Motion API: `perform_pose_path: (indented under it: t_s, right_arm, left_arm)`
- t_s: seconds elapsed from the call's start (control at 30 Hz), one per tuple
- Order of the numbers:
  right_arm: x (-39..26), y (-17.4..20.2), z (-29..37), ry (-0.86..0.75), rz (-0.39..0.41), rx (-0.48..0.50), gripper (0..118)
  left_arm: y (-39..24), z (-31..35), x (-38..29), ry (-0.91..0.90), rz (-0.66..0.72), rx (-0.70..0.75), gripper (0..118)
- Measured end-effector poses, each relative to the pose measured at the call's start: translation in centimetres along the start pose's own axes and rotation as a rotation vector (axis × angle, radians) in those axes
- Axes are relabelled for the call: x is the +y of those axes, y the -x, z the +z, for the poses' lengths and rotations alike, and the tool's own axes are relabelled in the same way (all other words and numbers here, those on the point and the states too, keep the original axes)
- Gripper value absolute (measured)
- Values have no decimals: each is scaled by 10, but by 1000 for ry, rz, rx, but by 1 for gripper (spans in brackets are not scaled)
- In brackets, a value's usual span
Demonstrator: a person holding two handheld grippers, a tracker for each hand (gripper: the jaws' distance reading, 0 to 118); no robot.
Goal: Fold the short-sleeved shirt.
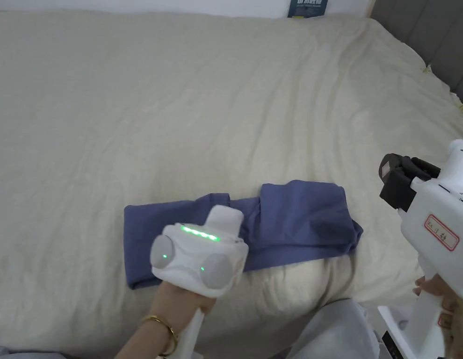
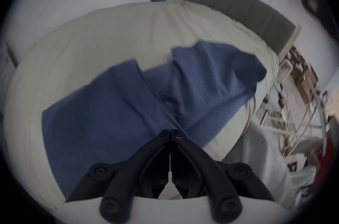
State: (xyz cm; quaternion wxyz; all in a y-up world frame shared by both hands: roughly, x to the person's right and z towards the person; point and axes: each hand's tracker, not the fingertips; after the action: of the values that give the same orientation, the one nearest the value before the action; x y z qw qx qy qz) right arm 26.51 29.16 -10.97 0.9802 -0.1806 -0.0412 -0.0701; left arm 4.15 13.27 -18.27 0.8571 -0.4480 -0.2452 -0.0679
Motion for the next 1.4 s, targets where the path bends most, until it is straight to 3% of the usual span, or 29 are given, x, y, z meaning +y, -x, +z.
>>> perform_pose_path:
  t_s: [0.2,0.27,0.4,0.57,0.6,0.63,0.67,0.7,0.73,0.77,1.17,1.4]
  right_arm:
    - [3,-10,8,-4,-7,-31,3]
    - [3,-10,8,-6,-14,-34,3]
    - [4,-8,8,-9,-13,-34,3]
    - [9,-2,5,-18,-7,-9,3]
    - [10,0,4,-21,-9,-2,3]
    - [11,1,3,-23,-9,3,3]
    - [11,3,2,-24,-8,10,3]
    - [12,5,1,-24,-7,15,3]
    - [12,6,0,-23,-6,22,3]
    - [12,7,-2,-21,-5,32,3]
    - [8,21,-12,-11,1,50,3]
    - [7,25,-15,4,17,54,3]
  left_arm:
    - [-34,-14,-10,1,-230,93,1]
    - [-36,-10,-8,8,-243,89,1]
    - [-19,29,13,-104,-41,-83,1]
    - [48,84,48,-286,224,-158,3]
    - [66,93,52,-300,278,-182,8]
    - [82,99,55,-308,333,-205,21]
    - [101,104,55,-312,388,-224,57]
    - [117,103,54,-307,435,-243,86]
    - [131,104,52,-291,466,-245,103]
    - [145,106,47,-286,490,-248,109]
    - [245,68,-37,-97,789,-439,109]
    - [223,43,-44,5,766,-425,79]
